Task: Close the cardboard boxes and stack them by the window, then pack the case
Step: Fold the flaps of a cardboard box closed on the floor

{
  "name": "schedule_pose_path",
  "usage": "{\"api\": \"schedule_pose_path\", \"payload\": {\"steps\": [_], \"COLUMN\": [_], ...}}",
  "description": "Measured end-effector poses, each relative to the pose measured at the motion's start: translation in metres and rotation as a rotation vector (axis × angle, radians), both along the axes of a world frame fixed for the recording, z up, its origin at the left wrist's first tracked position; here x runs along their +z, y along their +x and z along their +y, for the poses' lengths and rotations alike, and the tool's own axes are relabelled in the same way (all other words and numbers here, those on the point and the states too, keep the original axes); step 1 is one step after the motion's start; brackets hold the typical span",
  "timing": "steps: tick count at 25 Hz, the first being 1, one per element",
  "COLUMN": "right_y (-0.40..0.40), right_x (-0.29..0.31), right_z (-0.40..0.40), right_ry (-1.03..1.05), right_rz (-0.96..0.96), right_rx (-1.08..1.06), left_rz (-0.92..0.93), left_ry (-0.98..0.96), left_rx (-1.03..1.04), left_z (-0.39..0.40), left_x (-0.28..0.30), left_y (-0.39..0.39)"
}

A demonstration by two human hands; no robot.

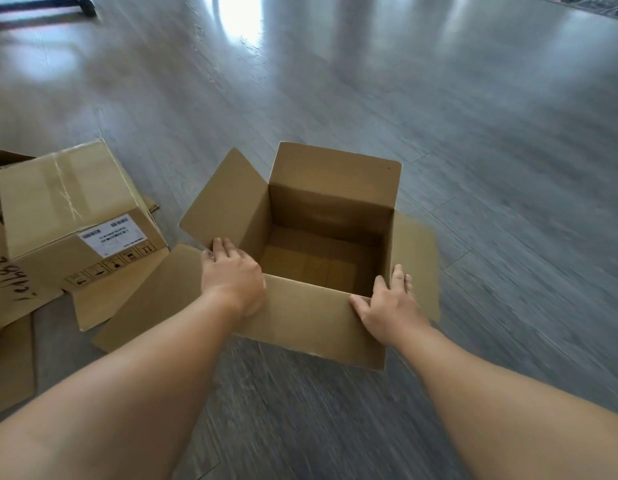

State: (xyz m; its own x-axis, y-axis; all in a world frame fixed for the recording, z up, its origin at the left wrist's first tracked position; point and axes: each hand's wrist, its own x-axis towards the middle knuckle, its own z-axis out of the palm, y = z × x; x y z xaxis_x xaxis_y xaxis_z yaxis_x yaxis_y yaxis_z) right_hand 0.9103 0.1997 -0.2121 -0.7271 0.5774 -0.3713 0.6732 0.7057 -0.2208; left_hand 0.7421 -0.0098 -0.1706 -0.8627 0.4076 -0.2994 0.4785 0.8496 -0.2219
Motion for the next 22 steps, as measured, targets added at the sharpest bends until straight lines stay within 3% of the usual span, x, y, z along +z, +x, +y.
{"api": "schedule_pose_path", "payload": {"steps": [6, 14, 19, 22], "right_y": [-0.004, -0.042, -0.066, -0.088], "right_x": [-0.01, -0.022, -0.007, 0.0], "right_z": [0.03, 0.047, 0.065, 0.041], "right_ry": [0.118, 0.024, 0.039, 0.106], "right_rz": [0.079, 0.339, 0.357, 0.37], "right_rx": [-0.035, -0.167, -0.227, -0.09], "left_rz": [-0.274, -0.221, -0.296, -0.319], "left_ry": [0.258, 0.355, 0.322, 0.4], "left_rx": [0.11, 0.142, 0.166, 0.114], "left_z": [0.001, 0.04, 0.049, 0.034], "left_x": [-0.024, -0.036, -0.02, -0.017], "left_y": [-0.01, -0.047, -0.052, -0.055]}}
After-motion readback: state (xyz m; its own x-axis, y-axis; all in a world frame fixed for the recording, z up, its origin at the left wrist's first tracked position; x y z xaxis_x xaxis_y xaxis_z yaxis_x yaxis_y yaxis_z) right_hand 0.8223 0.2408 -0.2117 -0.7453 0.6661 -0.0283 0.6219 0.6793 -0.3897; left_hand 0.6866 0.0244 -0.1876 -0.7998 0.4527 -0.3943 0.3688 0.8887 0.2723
